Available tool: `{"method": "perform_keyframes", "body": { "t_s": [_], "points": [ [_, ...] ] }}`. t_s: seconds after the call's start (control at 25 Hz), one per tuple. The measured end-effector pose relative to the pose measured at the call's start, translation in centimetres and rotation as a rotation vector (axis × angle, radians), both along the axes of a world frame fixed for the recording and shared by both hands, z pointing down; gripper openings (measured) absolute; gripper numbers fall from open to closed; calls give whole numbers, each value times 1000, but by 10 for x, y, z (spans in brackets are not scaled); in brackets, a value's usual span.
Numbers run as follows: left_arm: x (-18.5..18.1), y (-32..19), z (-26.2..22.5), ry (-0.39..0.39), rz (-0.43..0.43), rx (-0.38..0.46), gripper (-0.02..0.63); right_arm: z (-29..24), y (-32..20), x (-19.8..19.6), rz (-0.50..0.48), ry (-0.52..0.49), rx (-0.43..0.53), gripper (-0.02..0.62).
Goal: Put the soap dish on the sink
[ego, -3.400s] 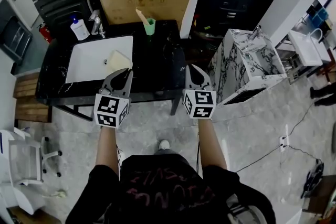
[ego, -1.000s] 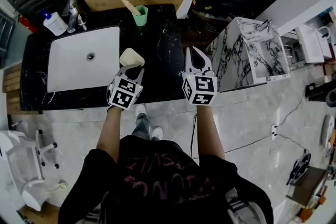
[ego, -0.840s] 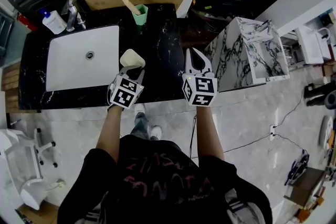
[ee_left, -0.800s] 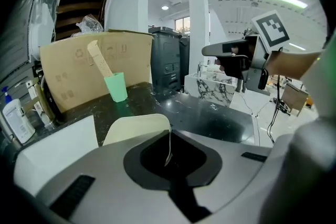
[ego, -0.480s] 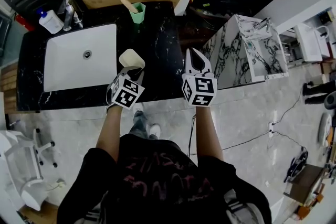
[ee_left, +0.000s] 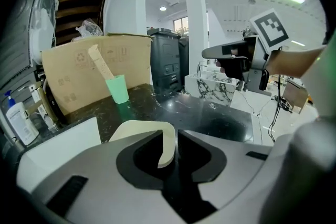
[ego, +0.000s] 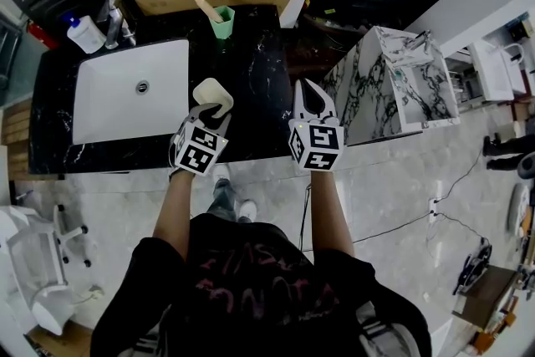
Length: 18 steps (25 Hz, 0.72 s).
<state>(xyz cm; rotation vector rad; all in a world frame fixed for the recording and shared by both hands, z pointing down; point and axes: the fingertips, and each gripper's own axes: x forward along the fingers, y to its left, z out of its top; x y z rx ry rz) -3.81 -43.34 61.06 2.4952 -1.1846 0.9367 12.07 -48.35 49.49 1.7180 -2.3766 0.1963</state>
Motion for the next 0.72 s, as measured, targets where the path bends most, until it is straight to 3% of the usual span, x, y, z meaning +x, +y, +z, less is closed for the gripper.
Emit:
{"method": "perform_keyframes", "body": {
  "t_s": [0.72],
  "points": [
    [-43, 9, -124, 104, -204, 276, 23, -32, 43, -17, -61, -5, 60, 14]
  ]
}}
